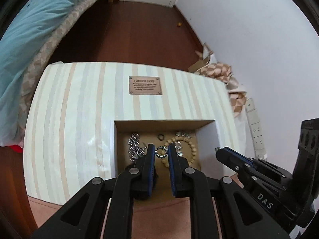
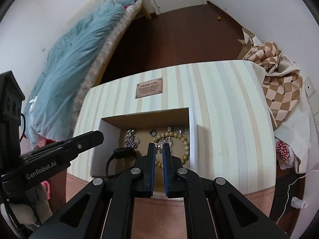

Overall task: Organize jewelry
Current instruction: 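Lower the black ring and gold piece into the box and open both grippers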

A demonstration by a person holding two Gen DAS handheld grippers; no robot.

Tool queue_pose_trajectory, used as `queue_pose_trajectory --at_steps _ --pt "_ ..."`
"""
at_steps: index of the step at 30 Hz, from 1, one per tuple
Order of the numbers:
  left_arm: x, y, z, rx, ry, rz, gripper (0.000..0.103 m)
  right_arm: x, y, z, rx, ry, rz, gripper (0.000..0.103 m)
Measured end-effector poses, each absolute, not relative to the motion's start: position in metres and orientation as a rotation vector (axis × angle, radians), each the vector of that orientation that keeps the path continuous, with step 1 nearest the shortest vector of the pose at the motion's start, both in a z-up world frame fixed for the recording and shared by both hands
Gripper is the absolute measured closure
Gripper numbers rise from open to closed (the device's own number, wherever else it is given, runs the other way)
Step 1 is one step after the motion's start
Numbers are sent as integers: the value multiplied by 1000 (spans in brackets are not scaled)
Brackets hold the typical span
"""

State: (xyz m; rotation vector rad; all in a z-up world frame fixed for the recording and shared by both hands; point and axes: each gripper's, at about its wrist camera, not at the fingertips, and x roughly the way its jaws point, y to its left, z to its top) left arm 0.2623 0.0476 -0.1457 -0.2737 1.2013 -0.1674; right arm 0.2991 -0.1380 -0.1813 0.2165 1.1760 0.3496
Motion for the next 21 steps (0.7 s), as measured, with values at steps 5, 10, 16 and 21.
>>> queue_pose_trajectory --at_steps 5,10,16,21 --pt "277 52 -154 -272 1255 -132 86 310 -135 -186 189 1232 339 93" --pt "274 64 -143 -226 1198 -56 37 305 -137 -177 163 1220 322 72" --pt "255 79 -130 -185 1150 16 12 291 -139 -164 108 1195 283 55" --pt "228 84 -125 -128 1108 94 5 269 -141 -157 -4 1165 187 26"
